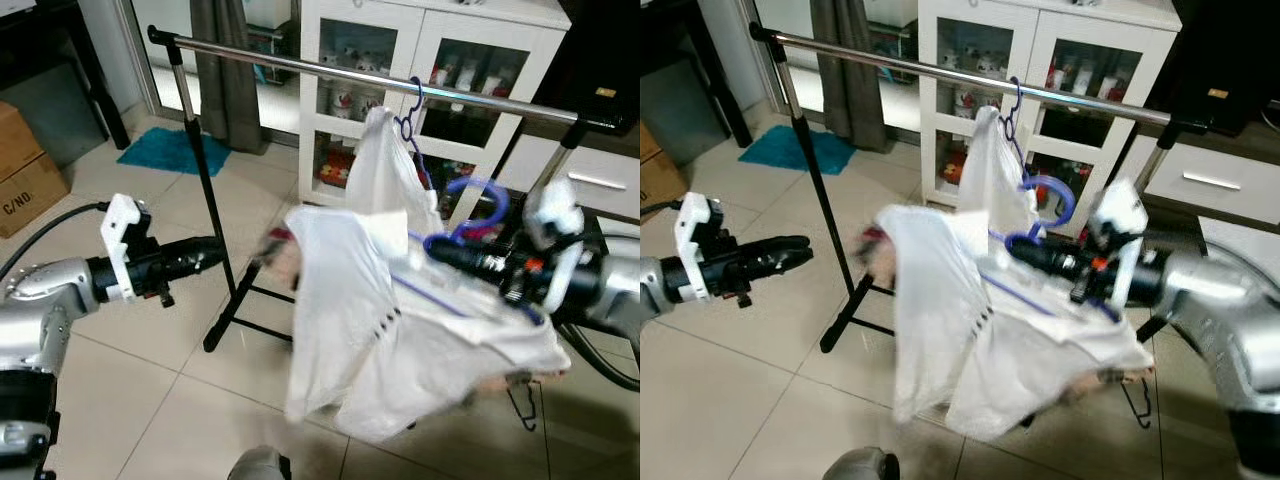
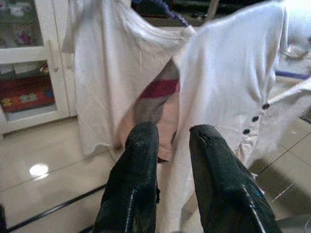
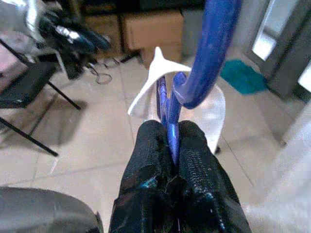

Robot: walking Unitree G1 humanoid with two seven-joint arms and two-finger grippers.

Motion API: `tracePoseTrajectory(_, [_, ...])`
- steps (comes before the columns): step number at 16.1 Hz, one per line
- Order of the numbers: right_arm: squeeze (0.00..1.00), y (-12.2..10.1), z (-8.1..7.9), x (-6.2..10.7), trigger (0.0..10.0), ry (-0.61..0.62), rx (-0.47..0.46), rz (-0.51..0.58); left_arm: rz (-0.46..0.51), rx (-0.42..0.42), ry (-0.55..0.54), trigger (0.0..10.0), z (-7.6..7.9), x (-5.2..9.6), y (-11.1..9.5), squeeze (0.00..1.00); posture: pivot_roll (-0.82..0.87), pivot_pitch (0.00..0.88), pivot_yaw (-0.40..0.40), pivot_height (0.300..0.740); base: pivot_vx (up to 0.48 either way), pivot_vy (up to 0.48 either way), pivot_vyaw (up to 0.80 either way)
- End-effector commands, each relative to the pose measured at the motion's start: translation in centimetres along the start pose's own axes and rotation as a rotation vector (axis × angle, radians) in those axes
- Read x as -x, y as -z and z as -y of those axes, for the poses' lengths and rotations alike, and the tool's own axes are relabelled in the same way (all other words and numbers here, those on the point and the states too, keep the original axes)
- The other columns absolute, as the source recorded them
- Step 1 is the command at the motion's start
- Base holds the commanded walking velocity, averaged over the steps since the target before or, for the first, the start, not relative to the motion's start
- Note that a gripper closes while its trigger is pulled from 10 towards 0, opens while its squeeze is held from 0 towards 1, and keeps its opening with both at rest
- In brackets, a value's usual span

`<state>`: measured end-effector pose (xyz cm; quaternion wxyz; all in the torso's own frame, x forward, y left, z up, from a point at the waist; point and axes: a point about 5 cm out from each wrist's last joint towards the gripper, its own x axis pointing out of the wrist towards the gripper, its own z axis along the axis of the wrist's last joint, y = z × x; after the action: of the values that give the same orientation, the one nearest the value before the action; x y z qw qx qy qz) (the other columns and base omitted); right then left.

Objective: Hang hanger

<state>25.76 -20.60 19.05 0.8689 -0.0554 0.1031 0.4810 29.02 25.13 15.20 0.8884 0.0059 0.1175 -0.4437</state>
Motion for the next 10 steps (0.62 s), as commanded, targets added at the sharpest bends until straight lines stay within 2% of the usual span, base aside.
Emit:
tracePoseTrajectory(1, [0.00, 0.2, -0.3, -0.4, 10.0, 0.021, 0.009, -0.013, -0.020, -0.010, -0.007, 10.0, 0.6, -0.7, 0.2, 0.00, 0.10, 0.000, 0.016, 0.740, 0.000, 0.000, 0.00])
tracePoseTrajectory(3, [0.00, 1.3, -0.4, -1.1, 10.0, 0.091, -0.022, -0.024, 0.018, 0.016, -0.010, 10.0, 1.4, -1.5, 0.1, 0.00, 0.10, 0.000, 0.013, 0.740, 0.000, 0.000, 0.00])
tracePoseTrajectory(4, [0.00, 2.3, -0.6, -1.7, 10.0, 0.171, -0.053, -0.039, 0.065, 0.054, -0.072, 10.0, 2.0, -2.7, -0.1, 0.00, 0.10, 0.000, 0.012, 0.740, 0.000, 0.000, 0.00])
tracePoseTrajectory(5, [0.00, 2.7, -0.6, -2.0, 10.0, 0.203, -0.064, -0.049, 0.081, 0.075, -0.100, 10.0, 2.2, -3.2, -0.2, 0.00, 0.10, 0.000, 0.012, 0.740, 0.000, 0.000, 0.00])
tracePoseTrajectory(6, [0.00, 4.2, -0.9, -2.8, 10.0, 0.317, -0.098, -0.066, 0.043, 0.013, -0.216, 10.0, 2.4, -4.1, 0.2, 0.00, 0.11, 0.000, 0.007, 0.740, 0.000, 0.000, 0.00])
tracePoseTrajectory(7, [0.00, 4.7, -1.1, -3.2, 10.0, 0.373, -0.118, -0.056, 0.039, -0.032, -0.277, 10.0, 2.4, -4.4, 0.3, 0.00, 0.11, 0.000, 0.007, 0.740, 0.000, 0.000, 0.00])
tracePoseTrajectory(8, [0.00, 5.4, -1.8, -3.9, 10.0, 0.477, -0.162, -0.012, 0.072, -0.021, -0.388, 10.0, 2.5, -4.8, 0.3, 0.00, 0.11, 0.000, 0.009, 0.740, 0.000, 0.000, 0.00])
tracePoseTrajectory(10, [0.00, 6.2, -2.3, -4.3, 10.0, 0.591, -0.223, 0.011, 0.117, 0.003, -0.486, 10.0, 2.8, -5.1, 0.0, 0.00, 0.11, 0.000, 0.008, 0.740, 0.000, 0.120, 0.00])
